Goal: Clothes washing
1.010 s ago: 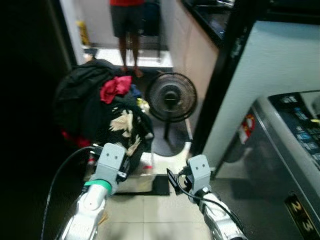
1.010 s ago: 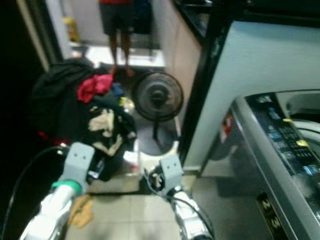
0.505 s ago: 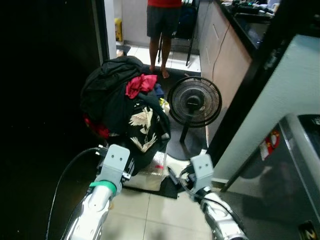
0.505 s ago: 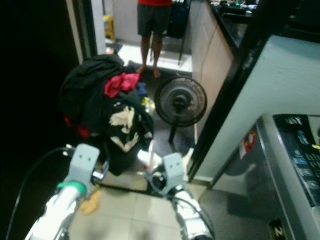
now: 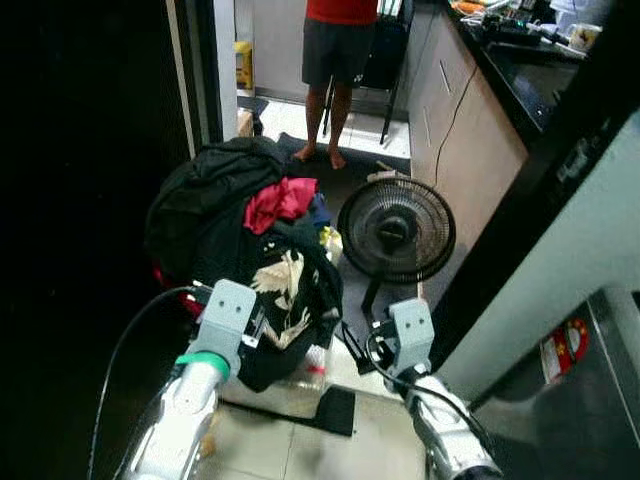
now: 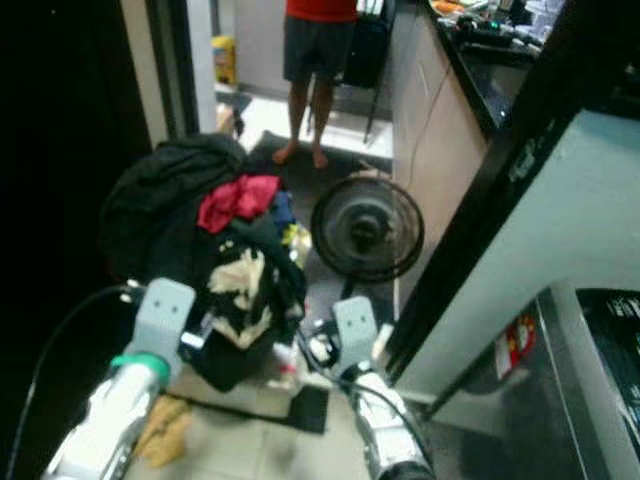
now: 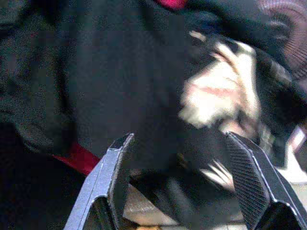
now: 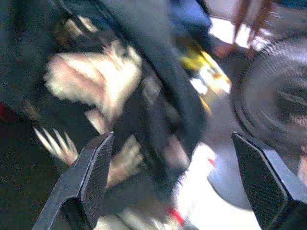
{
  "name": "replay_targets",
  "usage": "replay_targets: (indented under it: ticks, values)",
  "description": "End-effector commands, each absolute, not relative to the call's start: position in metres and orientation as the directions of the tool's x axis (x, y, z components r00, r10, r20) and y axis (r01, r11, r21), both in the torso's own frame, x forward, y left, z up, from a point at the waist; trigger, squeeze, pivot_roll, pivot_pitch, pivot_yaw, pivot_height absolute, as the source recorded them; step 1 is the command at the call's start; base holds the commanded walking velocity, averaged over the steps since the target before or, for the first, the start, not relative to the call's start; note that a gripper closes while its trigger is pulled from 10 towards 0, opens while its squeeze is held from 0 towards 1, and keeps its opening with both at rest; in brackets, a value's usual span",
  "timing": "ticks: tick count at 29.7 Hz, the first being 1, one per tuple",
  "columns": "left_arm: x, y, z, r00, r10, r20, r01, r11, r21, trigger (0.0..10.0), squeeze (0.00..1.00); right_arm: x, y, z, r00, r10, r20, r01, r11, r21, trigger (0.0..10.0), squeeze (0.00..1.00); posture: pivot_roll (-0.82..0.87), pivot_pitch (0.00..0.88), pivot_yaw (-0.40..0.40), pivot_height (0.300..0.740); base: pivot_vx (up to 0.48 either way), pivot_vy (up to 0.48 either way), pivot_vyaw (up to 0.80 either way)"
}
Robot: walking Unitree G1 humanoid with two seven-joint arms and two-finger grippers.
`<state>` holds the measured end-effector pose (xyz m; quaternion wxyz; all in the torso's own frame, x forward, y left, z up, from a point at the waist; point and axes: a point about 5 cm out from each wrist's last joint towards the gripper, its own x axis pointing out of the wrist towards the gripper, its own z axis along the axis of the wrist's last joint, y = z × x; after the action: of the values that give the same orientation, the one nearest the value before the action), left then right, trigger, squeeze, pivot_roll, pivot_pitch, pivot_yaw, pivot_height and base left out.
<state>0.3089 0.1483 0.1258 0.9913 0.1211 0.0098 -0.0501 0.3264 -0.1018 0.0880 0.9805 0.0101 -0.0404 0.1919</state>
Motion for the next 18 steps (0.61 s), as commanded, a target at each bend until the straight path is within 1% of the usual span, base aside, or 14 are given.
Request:
replay_targets:
  ticks: [1, 2, 3, 4, 6, 7, 9, 10, 11, 12, 13, 14, 18]
  values:
    - [0.312, 0.144, 0.14, 0.994, -0.111, 0.018, 0.104, 0.97, 0.218, 10.0, 0.0, 0.329, -0.109, 0.094, 0.929, 0.354, 0.11, -0.357, 0.934, 0.008, 10.0, 0.0, 0.08, 0.031, -0.042, 0.74, 0.465, 0.0, 0.0]
    - [0.313, 0.144, 0.144, 0.993, -0.11, 0.033, 0.101, 0.973, 0.208, 10.0, 0.0, 0.33, -0.109, 0.098, 0.928, 0.351, 0.124, -0.355, 0.935, 0.011, 10.0, 0.0, 0.08, 0.031, -0.042, 0.74, 0.465, 0.0, 0.0]
    - [0.318, 0.144, 0.163, 0.989, -0.108, 0.098, 0.088, 0.978, 0.188, 10.0, 0.0, 0.334, -0.11, 0.112, 0.924, 0.338, 0.176, -0.348, 0.937, 0.027, 10.0, 0.0, 0.08, 0.028, -0.038, 0.74, 0.465, 0.0, 0.0]
    - [0.318, 0.144, 0.163, 0.989, -0.108, 0.098, 0.088, 0.978, 0.188, 10.0, 0.0, 0.334, -0.11, 0.112, 0.924, 0.338, 0.176, -0.348, 0.937, 0.027, 10.0, 0.0, 0.08, 0.028, -0.038, 0.74, 0.465, 0.0, 0.0]
    - [0.331, 0.145, 0.214, 0.96, -0.096, 0.262, 0.057, 0.987, 0.153, 10.0, 0.0, 0.347, -0.116, 0.16, 0.896, 0.289, 0.336, -0.342, 0.933, 0.112, 10.0, 0.0, 0.07, 0.027, -0.023, 0.74, 0.465, 0.0, 0.0]
    - [0.331, 0.145, 0.214, 0.96, -0.096, 0.262, 0.057, 0.987, 0.153, 10.0, 0.0, 0.347, -0.116, 0.16, 0.896, 0.289, 0.336, -0.342, 0.933, 0.112, 10.0, 0.0, 0.07, 0.027, -0.023, 0.74, 0.465, 0.0, 0.0]
    - [0.336, 0.146, 0.245, 0.933, -0.089, 0.348, 0.045, 0.99, 0.134, 10.0, 0.0, 0.35, -0.122, 0.197, 0.857, 0.249, 0.451, -0.366, 0.91, 0.193, 10.0, 0.0, 0.07, 0.026, -0.014, 0.74, 0.465, 0.0, 0.0]
    - [0.337, 0.146, 0.255, 0.922, -0.092, 0.375, 0.045, 0.99, 0.133, 10.0, 0.0, 0.35, -0.123, 0.214, 0.829, 0.245, 0.503, -0.388, 0.899, 0.202, 10.0, 0.0, 0.06, 0.027, -0.008, 0.74, 0.465, 0.0, 0.0]
    - [0.337, 0.146, 0.255, 0.922, -0.092, 0.375, 0.045, 0.99, 0.133, 10.0, 0.0, 0.35, -0.123, 0.214, 0.829, 0.245, 0.503, -0.388, 0.899, 0.202, 10.0, 0.0, 0.06, 0.027, -0.008, 0.74, 0.465, 0.0, 0.0]
    - [0.337, 0.145, 0.266, 0.911, -0.098, 0.401, 0.05, 0.99, 0.13, 10.0, 0.0, 0.348, -0.123, 0.232, 0.794, 0.251, 0.554, -0.418, 0.887, 0.197, 10.0, 0.0, 0.06, 0.026, -0.005, 0.74, 0.465, 0.0, 0.0]
    - [0.337, 0.145, 0.266, 0.911, -0.098, 0.401, 0.05, 0.99, 0.13, 10.0, 0.0, 0.348, -0.123, 0.232, 0.794, 0.251, 0.554, -0.418, 0.887, 0.197, 10.0, 0.0, 0.06, 0.026, -0.005, 0.74, 0.465, 0.0, 0.0]
    - [0.337, 0.141, 0.281, 0.892, -0.113, 0.437, 0.064, 0.99, 0.126, 10.0, 0.0, 0.34, -0.12, 0.254, 0.74, 0.281, 0.612, -0.461, 0.873, 0.157, 10.0, 0.0, 0.06, 0.026, -0.003, 0.74, 0.465, 0.0, 0.0]
    - [0.337, 0.136, 0.287, 0.883, -0.125, 0.452, 0.074, 0.989, 0.128, 10.0, 0.0, 0.337, -0.116, 0.256, 0.727, 0.299, 0.618, -0.475, 0.869, 0.139, 10.0, 0.0, 0.05, 0.027, -0.004, 0.74, 0.465, 0.0, 0.0]
